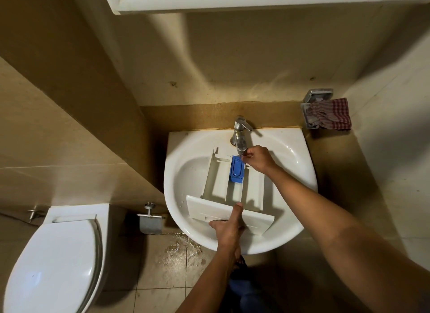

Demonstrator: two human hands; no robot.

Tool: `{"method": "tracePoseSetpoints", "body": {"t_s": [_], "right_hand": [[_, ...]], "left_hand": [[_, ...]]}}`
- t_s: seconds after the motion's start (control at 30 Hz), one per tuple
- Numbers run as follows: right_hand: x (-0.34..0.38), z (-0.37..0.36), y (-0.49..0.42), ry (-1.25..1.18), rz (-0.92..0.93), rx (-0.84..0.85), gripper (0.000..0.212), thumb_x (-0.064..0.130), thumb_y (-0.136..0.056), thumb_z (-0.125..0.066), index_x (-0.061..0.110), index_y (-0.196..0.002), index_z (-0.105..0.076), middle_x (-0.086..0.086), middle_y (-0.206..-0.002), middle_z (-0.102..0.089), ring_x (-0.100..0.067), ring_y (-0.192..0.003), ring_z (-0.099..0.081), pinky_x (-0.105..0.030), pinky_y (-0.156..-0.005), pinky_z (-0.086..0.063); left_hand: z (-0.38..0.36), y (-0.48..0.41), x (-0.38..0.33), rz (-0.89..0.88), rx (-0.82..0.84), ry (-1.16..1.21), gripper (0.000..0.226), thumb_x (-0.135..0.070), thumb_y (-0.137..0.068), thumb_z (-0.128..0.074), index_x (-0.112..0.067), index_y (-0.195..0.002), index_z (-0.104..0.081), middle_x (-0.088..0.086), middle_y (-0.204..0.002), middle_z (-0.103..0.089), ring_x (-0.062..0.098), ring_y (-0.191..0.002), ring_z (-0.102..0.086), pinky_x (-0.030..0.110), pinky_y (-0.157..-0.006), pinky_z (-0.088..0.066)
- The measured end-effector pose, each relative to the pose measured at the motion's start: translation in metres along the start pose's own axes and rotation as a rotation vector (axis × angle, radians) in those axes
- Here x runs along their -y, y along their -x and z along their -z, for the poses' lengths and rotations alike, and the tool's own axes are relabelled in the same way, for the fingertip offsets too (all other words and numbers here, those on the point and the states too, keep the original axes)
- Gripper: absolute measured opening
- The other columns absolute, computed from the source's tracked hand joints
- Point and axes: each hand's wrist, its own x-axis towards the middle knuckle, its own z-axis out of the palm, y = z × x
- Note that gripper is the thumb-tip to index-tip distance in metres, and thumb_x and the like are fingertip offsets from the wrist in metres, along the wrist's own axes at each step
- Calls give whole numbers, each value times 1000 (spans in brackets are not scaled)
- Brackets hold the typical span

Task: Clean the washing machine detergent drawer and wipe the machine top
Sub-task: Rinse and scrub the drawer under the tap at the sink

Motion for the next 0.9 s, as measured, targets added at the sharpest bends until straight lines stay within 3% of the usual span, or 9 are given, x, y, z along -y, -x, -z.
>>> {"method": "tracePoseSetpoints", "body": {"t_s": [0.23, 0.33, 0.47, 0.73, 0.9], "right_hand": [[1, 0, 0, -23, -24, -3, 17, 15, -83, -71, 6, -97, -74, -10, -95, -74, -21, -93, -67, -22, -72, -43], [1, 0, 0, -30, -26, 0, 18, 14, -83, -71, 6, -98, -74, -10, -96, -74, -20, -92, -68, -25, -75, -47], [2, 2, 2, -65, -28, -2, 18, 11, -81, -72, 4, -97, -74, -11, -95, -73, -20, -91, -68, -29, -80, -50], [9, 12, 8, -99, -55, 35, 18, 12, -82, -72, 3, -98, -74, -11, -95, -73, -13, -83, -62, -19, -68, -40], [13, 16, 10, 21, -50, 96, 19, 15, -87, -65, 5, -100, -74, -9, -103, -72, -18, -100, -64, -17, -72, -37]], "left_hand": [[2, 1, -1, -1, 7, -17, 135, -61, -22, -90, -11, -131, -28, 10, -109, -62, 25, -99, -65, 46, -88, -56], [2, 5, -2, 6, 7, -16, 139, -63, -17, -90, -12, -131, -28, 10, -109, -62, 25, -99, -65, 47, -90, -55], [0, 9, -5, 2, -2, 23, 120, -47, -32, -85, -9, -131, -29, 12, -105, -62, 25, -94, -65, 44, -83, -58], [4, 15, -6, -21, 2, 46, 102, -35, -40, -80, -9, -128, -35, 12, -100, -59, 22, -86, -62, 41, -77, -58], [12, 12, -11, -12, -49, -23, 67, -12, -75, -78, -5, -126, -37, 10, -97, -59, 20, -83, -61, 44, -79, -58]]}}
